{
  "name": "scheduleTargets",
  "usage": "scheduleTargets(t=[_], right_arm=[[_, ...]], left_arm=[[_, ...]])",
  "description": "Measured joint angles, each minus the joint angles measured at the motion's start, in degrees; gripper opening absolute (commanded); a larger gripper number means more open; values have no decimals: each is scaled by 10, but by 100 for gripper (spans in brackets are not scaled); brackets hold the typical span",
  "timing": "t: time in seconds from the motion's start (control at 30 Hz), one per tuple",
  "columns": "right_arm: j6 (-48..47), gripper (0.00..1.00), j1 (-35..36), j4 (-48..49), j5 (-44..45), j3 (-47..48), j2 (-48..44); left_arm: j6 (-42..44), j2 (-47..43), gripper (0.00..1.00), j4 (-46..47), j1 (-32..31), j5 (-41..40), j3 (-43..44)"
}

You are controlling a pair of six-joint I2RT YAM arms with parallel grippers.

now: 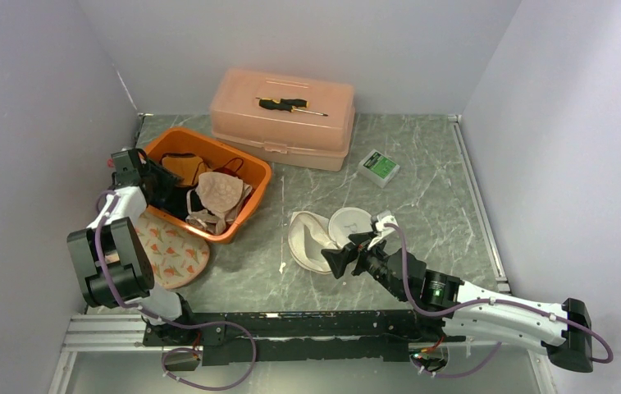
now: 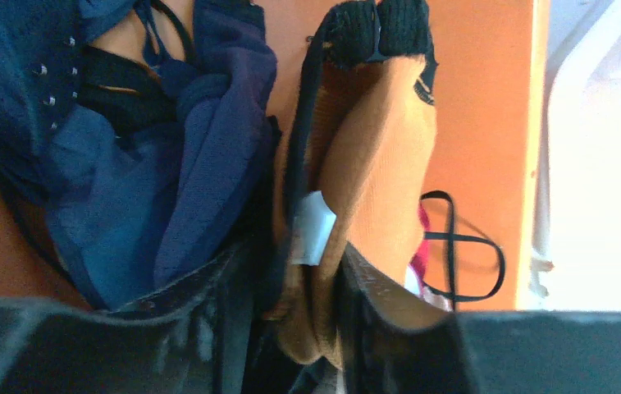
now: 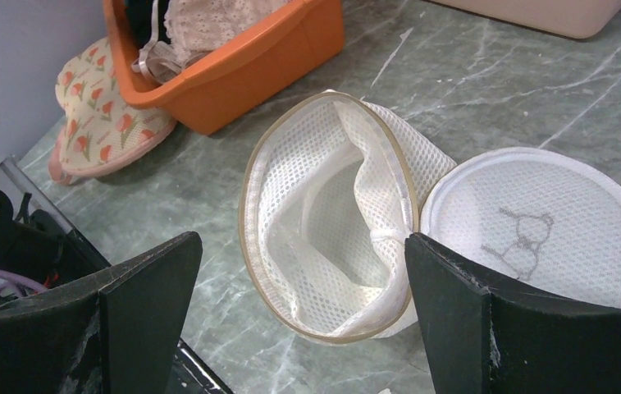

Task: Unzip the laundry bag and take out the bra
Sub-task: Place the bra in the bin.

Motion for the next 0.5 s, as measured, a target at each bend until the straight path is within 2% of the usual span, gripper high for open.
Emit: scheduleTargets(t=[0.1, 0.23, 0.4, 0.5], right_arm=[[-3, 98, 0, -4, 0, 0, 0], [-11, 98, 0, -12, 2, 0, 0], [-20, 98, 0, -18, 3, 1, -5], [-25, 98, 0, -20, 5, 3, -6]], left_arm=[[-1, -1, 67, -8, 0, -13, 2], [-3, -22, 73, -37, 0, -26, 10], [-6, -98, 71, -82, -2, -35, 22], [-12, -157, 60, -90, -9, -36, 26]])
